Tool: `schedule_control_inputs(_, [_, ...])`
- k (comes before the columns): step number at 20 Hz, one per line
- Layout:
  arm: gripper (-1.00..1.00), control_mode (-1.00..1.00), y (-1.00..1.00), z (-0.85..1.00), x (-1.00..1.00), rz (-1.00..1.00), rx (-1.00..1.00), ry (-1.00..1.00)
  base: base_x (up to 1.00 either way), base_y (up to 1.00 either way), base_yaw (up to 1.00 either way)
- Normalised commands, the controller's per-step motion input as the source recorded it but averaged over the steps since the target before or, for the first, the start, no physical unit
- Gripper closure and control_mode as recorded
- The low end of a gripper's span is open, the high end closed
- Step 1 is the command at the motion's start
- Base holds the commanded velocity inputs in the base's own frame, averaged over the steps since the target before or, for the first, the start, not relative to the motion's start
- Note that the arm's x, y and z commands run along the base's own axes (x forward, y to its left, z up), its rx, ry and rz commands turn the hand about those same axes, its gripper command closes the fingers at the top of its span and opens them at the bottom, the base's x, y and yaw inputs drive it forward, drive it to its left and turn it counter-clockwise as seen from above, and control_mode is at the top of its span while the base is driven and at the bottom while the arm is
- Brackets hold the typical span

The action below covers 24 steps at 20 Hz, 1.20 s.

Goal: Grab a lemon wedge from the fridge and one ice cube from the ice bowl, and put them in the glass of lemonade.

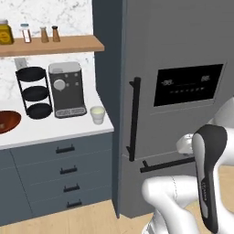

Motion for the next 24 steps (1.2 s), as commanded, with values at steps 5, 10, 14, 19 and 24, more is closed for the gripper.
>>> schedule_control_inputs(5, [-1.00, 1.00, 0.00, 0.00, 0.00, 0.00, 0.00, 0.00, -0.05, 0.00, 0.11])
schedule_control_inputs(10, [-1.00, 1.00, 0.00, 0.00, 0.00, 0.00, 0.00, 0.00, -0.30, -0.01, 0.10])
schedule_control_inputs(14, [-1.00, 1.00, 0.00, 0.00, 0.00, 0.00, 0.00, 0.00, -0.38, 0.00, 0.07])
schedule_control_inputs(19, [-1.00, -1.00, 0.00, 0.00, 0.09, 0.00, 0.00, 0.00, -0.08, 0.00, 0.02])
schedule_control_inputs(24, [-1.00, -1.00, 0.03, 0.00, 0.90, 0.07, 0.00, -0.18, 0.00, 0.00, 0.00])
